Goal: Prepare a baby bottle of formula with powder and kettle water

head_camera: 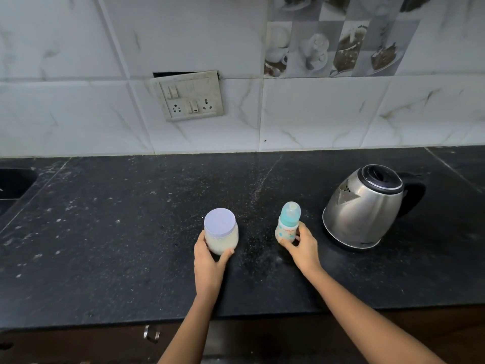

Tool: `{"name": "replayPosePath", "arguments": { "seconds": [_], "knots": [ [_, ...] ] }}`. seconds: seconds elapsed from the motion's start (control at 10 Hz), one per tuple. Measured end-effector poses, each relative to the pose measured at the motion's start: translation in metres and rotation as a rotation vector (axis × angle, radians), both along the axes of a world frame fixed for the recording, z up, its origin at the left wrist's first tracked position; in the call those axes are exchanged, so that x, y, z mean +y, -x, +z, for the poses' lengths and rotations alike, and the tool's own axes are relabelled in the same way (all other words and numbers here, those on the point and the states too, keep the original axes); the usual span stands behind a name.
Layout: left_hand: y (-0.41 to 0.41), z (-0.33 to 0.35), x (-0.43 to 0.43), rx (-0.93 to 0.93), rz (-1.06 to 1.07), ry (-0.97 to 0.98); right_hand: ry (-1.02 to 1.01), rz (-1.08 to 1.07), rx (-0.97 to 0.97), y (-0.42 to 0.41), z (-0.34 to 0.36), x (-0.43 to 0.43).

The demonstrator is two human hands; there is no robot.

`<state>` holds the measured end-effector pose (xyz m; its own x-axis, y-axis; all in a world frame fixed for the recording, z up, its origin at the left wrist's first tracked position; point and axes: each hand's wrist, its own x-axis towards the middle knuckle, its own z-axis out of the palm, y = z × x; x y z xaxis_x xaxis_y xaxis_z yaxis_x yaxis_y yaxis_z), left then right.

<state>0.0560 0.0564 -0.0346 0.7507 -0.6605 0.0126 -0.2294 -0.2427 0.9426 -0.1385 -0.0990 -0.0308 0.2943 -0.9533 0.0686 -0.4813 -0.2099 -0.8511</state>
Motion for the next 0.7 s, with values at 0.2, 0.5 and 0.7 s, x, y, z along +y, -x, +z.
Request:
{"name": "replayPosePath", "arguments": {
  "seconds": [0.2,0.5,0.7],
  "knots": [
    [-0.016,0.005,-0.027,-0.028,-0.032,-0.015,-0.037,0.047,-0.011,-0.01,0.003,-0.014],
    [-0.023,0.013,-0.042,-0.029,-0.05,-0.06,-0.069,0.118,0.038,-0.006,0.005,-0.023],
    [-0.018,0.018,-0.035,-0.045,-0.043,-0.076,0.118,0.021,0.024,-0.009,0.015,-0.007]
  ]
}}
